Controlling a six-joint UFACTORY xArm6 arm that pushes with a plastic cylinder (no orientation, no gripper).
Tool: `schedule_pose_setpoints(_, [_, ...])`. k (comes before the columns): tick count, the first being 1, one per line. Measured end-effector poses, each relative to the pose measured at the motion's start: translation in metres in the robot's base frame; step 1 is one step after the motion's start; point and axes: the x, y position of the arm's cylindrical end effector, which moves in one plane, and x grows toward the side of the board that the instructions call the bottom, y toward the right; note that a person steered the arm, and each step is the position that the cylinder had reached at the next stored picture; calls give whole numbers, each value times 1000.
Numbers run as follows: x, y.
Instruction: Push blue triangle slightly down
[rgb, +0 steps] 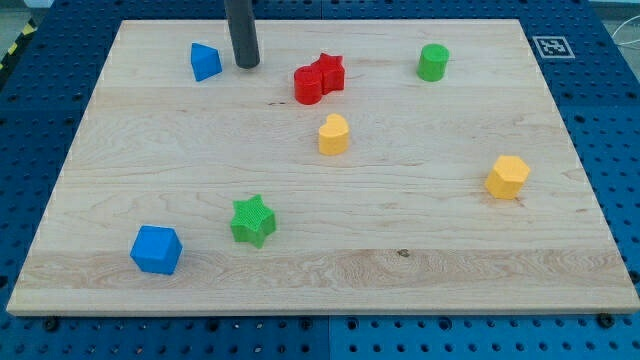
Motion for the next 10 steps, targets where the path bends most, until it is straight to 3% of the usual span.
schedule_pose_setpoints(4, [-29, -22])
schedule_pose_setpoints(10, [-11, -38])
